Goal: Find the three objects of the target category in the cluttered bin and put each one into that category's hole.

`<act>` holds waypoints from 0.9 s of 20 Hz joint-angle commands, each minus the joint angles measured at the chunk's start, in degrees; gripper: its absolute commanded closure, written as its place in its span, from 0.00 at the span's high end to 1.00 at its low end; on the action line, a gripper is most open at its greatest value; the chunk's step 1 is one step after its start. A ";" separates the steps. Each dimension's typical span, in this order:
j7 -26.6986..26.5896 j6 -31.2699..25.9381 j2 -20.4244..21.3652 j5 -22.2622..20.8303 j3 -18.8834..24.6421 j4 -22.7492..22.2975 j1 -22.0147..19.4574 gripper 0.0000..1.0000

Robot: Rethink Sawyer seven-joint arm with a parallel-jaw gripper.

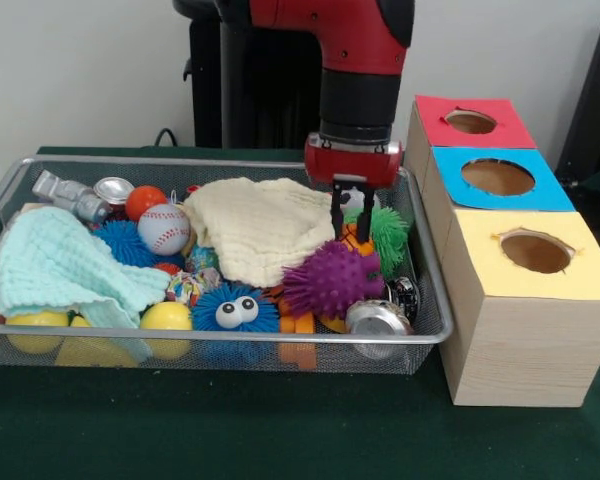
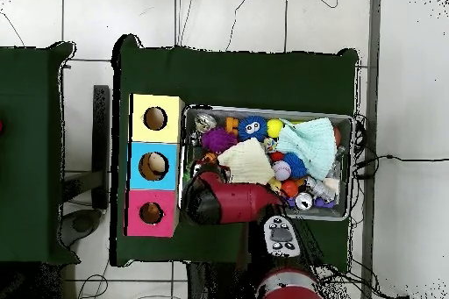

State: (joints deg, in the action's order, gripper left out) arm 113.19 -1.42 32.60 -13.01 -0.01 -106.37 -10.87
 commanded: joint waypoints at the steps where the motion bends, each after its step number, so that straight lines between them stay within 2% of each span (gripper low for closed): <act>1: 2.64 -13.35 8.63 2.39 6.95 -3.64 -2.38 0.00; 8: 4.44 -20.75 13.57 4.10 6.39 -5.81 -0.91 0.00; 13: 6.99 -23.78 16.62 6.96 5.59 -7.73 1.45 0.00; 18: 9.12 -26.50 19.69 9.36 2.94 -8.88 5.17 0.00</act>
State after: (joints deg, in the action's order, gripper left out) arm 113.19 -18.90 47.73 -7.79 0.71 -110.84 -8.56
